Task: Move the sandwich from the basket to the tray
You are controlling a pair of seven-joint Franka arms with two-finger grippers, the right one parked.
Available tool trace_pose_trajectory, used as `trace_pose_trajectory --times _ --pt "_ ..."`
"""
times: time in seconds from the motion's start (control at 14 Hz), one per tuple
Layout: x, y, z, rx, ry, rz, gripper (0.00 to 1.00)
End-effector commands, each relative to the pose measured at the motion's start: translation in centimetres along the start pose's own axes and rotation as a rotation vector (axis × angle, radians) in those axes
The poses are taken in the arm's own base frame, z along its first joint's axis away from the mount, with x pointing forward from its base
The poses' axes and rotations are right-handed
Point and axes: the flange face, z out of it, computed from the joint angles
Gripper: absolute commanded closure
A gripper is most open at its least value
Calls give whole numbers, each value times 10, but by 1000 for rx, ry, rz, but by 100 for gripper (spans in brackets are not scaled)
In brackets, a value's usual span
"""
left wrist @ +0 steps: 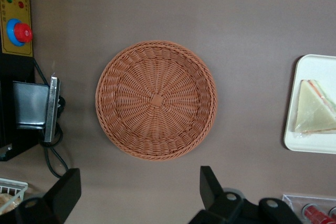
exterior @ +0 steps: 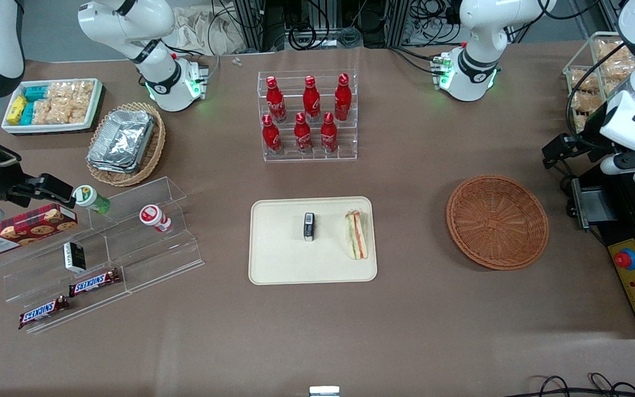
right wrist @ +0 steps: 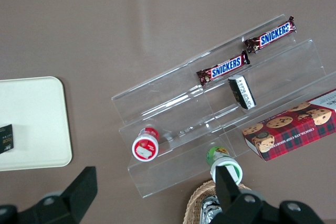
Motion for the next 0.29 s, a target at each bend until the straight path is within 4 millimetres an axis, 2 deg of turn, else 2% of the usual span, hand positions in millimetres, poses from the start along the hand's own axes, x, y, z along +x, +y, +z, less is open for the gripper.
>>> trace_pose_trajectory --times 0.0,0.07,0.21 --pt "18 -19 -7 1 -10 9 0" --pt "29 -38 -8 -6 -17 -15 0" --pt "35 -45 -14 -14 -50 -20 0"
